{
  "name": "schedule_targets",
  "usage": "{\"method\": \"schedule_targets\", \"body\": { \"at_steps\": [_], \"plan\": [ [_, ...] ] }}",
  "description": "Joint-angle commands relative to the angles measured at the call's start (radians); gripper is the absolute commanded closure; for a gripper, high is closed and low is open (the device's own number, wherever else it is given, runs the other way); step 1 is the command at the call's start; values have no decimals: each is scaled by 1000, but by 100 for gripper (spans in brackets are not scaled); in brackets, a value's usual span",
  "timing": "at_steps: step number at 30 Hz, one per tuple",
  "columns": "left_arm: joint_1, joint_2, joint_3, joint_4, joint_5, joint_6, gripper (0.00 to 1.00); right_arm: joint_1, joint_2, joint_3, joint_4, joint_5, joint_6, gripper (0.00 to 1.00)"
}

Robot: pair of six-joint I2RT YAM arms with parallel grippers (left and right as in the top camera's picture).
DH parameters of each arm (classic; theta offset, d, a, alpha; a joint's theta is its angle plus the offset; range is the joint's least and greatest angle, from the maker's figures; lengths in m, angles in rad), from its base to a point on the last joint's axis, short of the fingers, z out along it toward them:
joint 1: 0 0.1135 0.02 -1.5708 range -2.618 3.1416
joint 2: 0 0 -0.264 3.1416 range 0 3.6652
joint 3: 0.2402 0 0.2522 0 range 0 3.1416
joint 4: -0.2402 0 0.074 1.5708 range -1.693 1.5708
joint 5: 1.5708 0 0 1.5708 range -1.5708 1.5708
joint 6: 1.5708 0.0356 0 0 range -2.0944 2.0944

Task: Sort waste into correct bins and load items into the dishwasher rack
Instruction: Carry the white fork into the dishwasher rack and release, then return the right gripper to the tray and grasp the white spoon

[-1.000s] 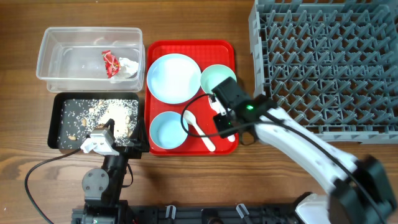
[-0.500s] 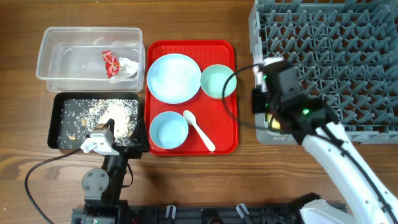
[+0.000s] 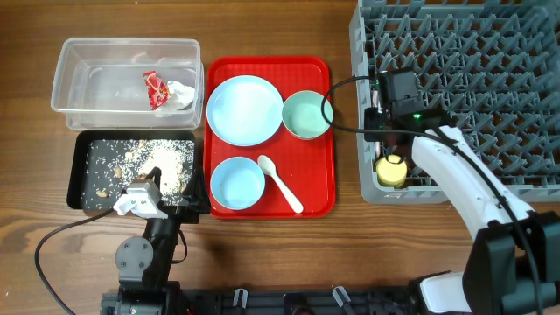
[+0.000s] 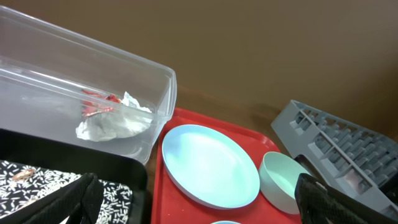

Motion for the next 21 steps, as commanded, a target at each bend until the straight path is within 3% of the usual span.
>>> {"method": "schedule_targets", "body": {
  "at_steps": [1,10,16,21],
  "plan": [
    [10,-6,-6,-2,8,20,0,60,-79,78,-86,-168,-25,46],
    [10,-6,-6,-2,8,20,0,325,-167,96,-219,-333,97,46],
    [10,-6,-6,-2,8,20,0,494,-104,95,-237,-291,164,47],
    [10,-6,-6,-2,8,20,0,581,16,95,-229,-238,87,48]
  ]
}}
